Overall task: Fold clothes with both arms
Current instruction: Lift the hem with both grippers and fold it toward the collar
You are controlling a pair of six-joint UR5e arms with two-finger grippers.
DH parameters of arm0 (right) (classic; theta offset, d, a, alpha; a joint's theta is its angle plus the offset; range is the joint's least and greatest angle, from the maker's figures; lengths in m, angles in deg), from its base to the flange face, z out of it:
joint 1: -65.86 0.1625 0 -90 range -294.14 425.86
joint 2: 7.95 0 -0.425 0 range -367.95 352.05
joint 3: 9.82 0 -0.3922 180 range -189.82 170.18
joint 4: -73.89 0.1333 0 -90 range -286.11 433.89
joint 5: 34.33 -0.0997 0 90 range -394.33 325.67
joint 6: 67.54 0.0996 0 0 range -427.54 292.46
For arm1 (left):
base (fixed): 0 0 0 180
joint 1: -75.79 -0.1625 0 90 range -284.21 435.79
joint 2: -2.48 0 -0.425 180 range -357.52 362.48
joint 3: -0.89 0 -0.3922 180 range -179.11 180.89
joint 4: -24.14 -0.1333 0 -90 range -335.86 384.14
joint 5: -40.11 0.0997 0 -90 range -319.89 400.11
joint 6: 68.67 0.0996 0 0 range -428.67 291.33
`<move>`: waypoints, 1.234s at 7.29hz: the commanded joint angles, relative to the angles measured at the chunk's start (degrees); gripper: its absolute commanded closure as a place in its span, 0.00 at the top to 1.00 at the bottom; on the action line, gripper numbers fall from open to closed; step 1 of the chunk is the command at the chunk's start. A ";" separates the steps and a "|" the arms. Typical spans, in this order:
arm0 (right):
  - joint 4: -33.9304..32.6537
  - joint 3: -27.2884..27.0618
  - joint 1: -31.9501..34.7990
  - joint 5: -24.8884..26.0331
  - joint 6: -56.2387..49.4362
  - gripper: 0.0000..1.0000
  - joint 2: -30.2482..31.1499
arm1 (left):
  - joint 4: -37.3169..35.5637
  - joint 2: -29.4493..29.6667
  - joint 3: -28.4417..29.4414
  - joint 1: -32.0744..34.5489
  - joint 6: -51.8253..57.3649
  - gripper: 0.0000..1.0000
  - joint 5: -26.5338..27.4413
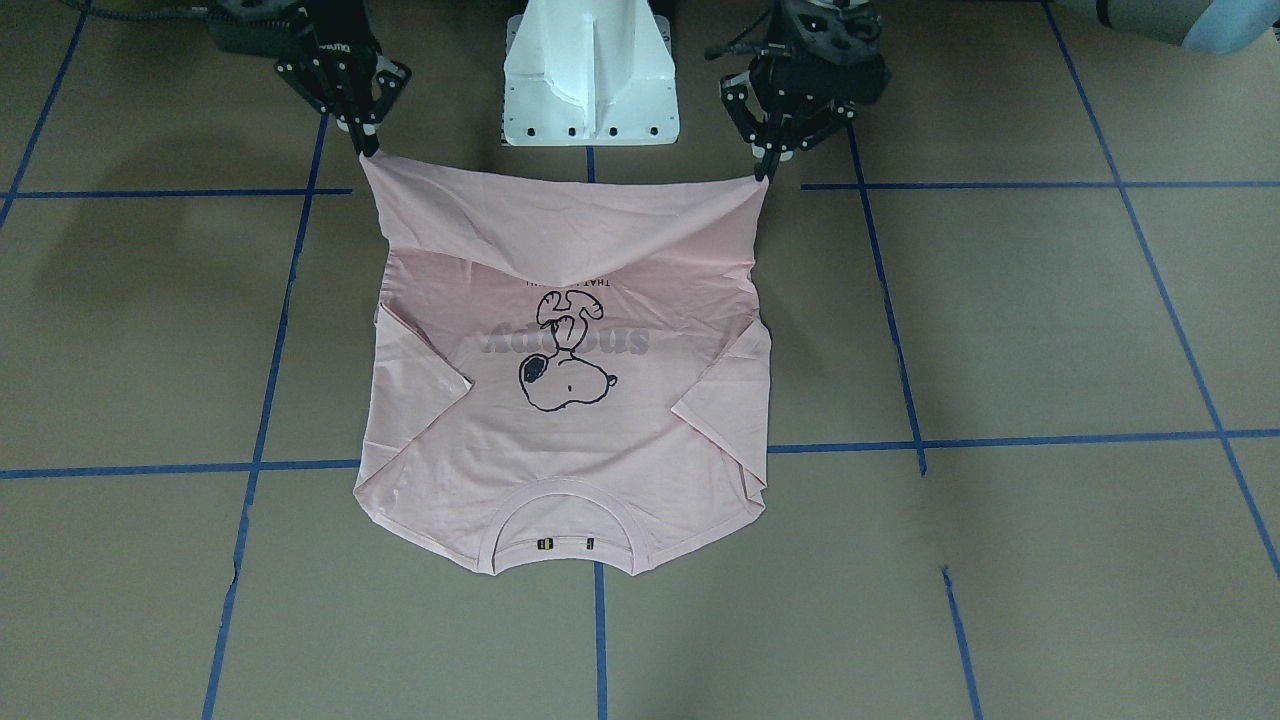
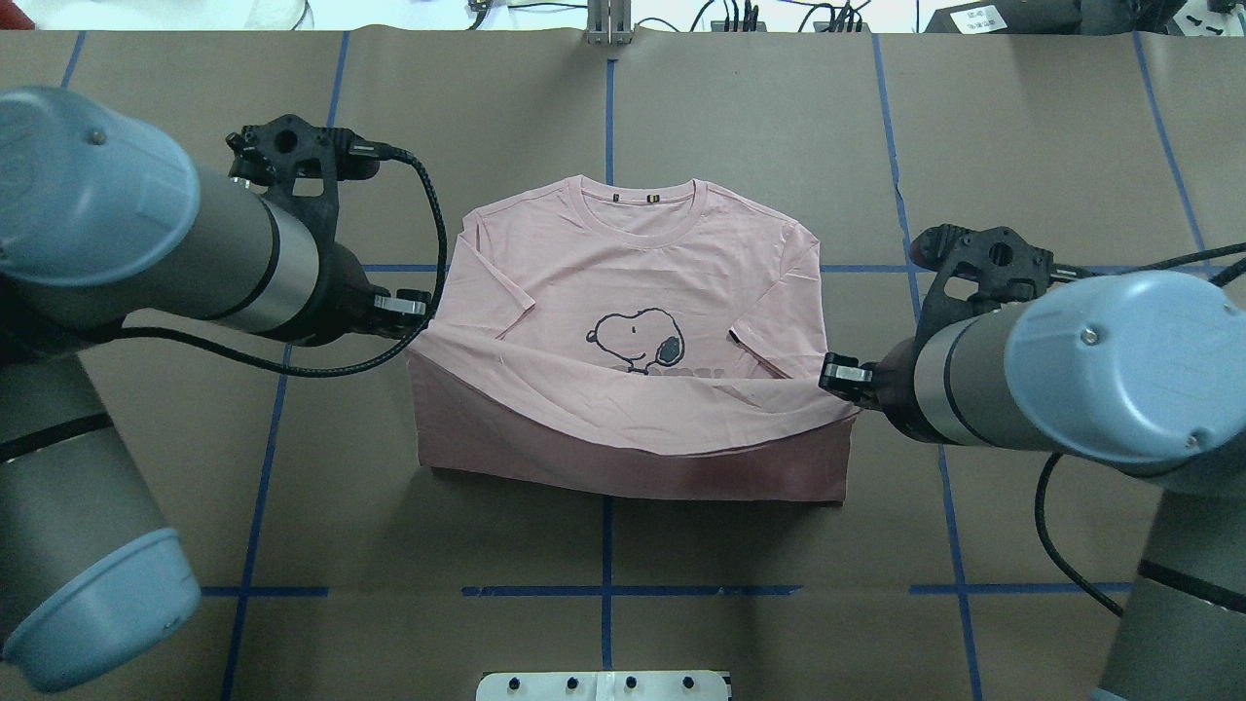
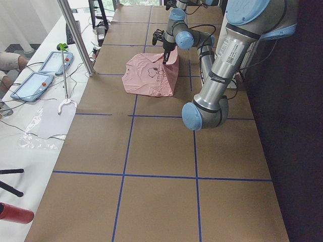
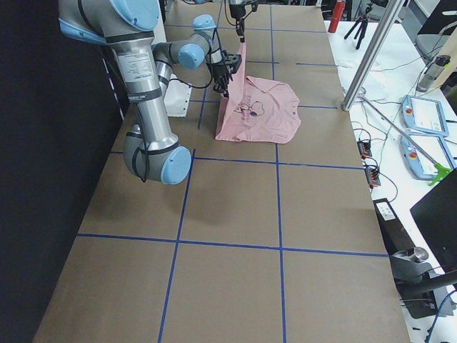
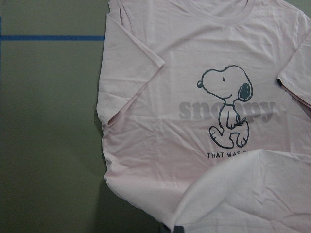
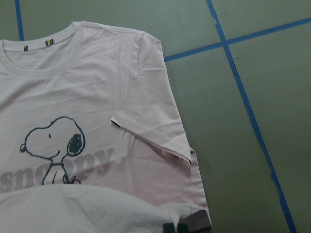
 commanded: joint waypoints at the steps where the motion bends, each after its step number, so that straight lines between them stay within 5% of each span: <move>1: 4.34 10.72 3.83 -0.22 -2.52 0.00 -4.76 | 9.52 0.74 11.66 3.80 3.09 0.00 0.03; 3: 13.57 20.40 7.25 -0.22 -5.65 0.00 -5.48 | 17.45 2.93 21.60 4.52 3.10 0.00 1.16; 5: 14.92 27.25 10.76 -0.31 -9.44 0.00 -7.57 | 26.49 4.52 31.44 4.78 3.10 0.00 2.66; 7: 16.05 36.83 11.66 -0.13 -9.99 0.00 -12.41 | 29.52 6.01 36.91 4.87 3.19 0.00 5.37; 9: 27.35 44.22 11.66 0.04 -9.90 0.00 -12.51 | 29.61 6.55 38.69 5.83 5.99 0.00 5.48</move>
